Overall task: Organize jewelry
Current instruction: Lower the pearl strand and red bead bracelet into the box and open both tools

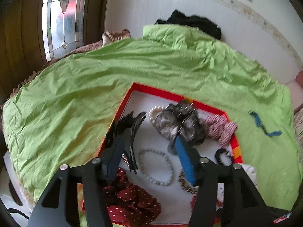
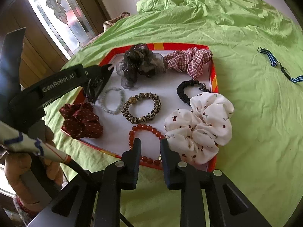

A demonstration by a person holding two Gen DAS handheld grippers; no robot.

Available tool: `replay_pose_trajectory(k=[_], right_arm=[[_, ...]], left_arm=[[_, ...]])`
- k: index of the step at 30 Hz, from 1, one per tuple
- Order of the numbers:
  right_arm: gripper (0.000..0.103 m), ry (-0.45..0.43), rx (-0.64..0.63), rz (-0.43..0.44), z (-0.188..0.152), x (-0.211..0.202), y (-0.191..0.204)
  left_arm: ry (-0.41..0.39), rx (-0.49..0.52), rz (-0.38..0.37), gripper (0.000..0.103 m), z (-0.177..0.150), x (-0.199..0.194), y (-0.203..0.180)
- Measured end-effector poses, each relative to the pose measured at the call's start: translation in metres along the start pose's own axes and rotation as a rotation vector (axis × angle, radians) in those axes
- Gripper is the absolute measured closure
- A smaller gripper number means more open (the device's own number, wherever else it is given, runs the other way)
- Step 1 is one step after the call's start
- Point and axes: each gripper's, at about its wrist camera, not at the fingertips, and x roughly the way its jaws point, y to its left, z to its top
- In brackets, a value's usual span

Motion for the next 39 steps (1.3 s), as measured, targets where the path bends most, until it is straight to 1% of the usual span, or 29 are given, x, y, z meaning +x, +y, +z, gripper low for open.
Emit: replay_pose_trajectory(k=[3,4,5,6,8,10,13,17,22,28,32,34,36,38,39], right_arm=[[0.078,-0.035,-0.005,0.011,-0.002,-0.015,-0.001],[0.077,-0.046,-0.007,0.011,-0.002,-0.02,-0.002],[0.073,-0.06,-0.009,0.009,-0.003,-0.025,-0.004],[0.07,-0.08,-0.014,-0.001,-0.004,-0.033,-0.006],[0.07,-0.102,-0.027,-0.028,-0.005,-0.042,-0.01],[0.07,-0.112,-0.044,-0.075,-0.008,-0.047,-0.016],[0.07,-0.088,-0.047,-0.123,-0.01,-0.043,-0.024],[0.071,-0.054,-0.031,-0.126,-0.006,-0.024,-0.032],[0.071,-0.001,-0.036,-0.133,0.007,0.007,-0.031],[0.071,0.035,-0.01,-0.114,0.018,0.028,-0.033],[0.071,0.042,0.005,-0.071,0.013,0.022,-0.035],[0.071,0.041,0.02,-0.038,0.01,0.016,-0.036],[0.071,0.016,0.03,-0.019,0.005,0.003,-0.036],[0.07,-0.035,0.034,-0.009,0.001,-0.018,-0.036],[0.068,-0.07,0.031,-0.009,-0.004,-0.032,-0.035]], left_arm=[[-0.034,-0.034,-0.033,0.041,0.001,-0.009,0.004],[-0.039,-0.041,-0.035,0.041,0.002,-0.01,0.004],[-0.047,-0.055,-0.034,0.041,0.002,-0.012,0.006],[-0.053,-0.065,-0.031,0.041,0.002,-0.013,0.007],[-0.064,-0.092,-0.021,0.04,0.002,-0.016,0.012],[-0.066,-0.119,-0.018,0.04,0.002,-0.016,0.017],[-0.065,-0.141,-0.018,0.04,0.001,-0.017,0.02],[-0.071,-0.132,-0.01,0.04,0.001,-0.017,0.018],[-0.074,-0.13,-0.003,0.04,0.001,-0.017,0.019],[-0.074,-0.134,-0.002,0.04,0.003,-0.014,0.022],[-0.075,-0.13,0.003,0.04,0.004,-0.013,0.021],[-0.088,-0.119,0.022,0.04,0.004,-0.015,0.018],[-0.113,-0.103,0.054,0.04,0.003,-0.019,0.013],[-0.16,-0.08,0.109,0.04,-0.001,-0.03,0.007],[-0.178,-0.075,0.129,0.039,-0.003,-0.037,0.005]])
